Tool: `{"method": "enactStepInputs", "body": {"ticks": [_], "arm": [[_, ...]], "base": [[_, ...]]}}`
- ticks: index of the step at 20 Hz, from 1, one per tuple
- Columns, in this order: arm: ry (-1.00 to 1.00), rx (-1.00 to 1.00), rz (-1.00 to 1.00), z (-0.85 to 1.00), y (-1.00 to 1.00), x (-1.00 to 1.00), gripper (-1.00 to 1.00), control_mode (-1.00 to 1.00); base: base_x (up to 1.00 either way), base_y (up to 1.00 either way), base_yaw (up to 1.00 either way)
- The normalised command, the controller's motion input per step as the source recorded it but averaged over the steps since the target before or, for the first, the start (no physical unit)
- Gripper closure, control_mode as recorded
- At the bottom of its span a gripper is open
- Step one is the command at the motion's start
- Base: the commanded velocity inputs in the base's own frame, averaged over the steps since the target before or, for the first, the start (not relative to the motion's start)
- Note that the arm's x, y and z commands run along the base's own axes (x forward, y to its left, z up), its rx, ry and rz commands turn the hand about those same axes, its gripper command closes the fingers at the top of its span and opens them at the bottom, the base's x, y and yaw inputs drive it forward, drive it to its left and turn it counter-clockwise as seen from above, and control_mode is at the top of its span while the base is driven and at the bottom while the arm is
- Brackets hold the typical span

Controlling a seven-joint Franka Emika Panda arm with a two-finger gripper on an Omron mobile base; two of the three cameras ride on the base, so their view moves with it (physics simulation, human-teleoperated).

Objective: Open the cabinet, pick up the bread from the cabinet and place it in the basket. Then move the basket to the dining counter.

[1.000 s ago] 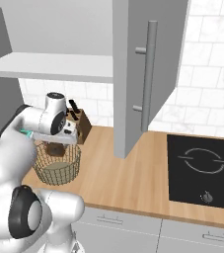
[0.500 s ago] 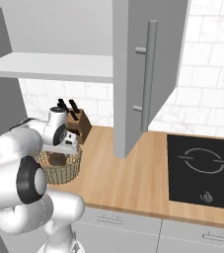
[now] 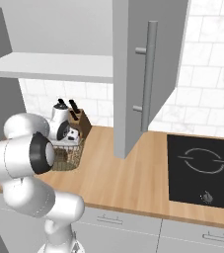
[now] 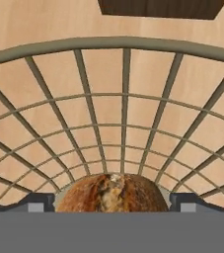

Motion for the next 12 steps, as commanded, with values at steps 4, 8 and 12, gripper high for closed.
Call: {"method": "enactStepInputs", "body": {"ticks": [4, 8, 12], "arm": [[-0.02, 0.00, 0.00, 0.01, 0.05, -0.36, -1.00, -1.00], [0.00, 0.00, 0.00, 0.16, 0.00, -0.30, -1.00, -1.00], [-0.04, 0.00, -0.03, 0.34, -0.08, -0.23, -1.00, -1.00]], "base": [[0.00, 0.00, 0.00], [0.00, 0.00, 0.00], [0.00, 0.00, 0.00]]}}
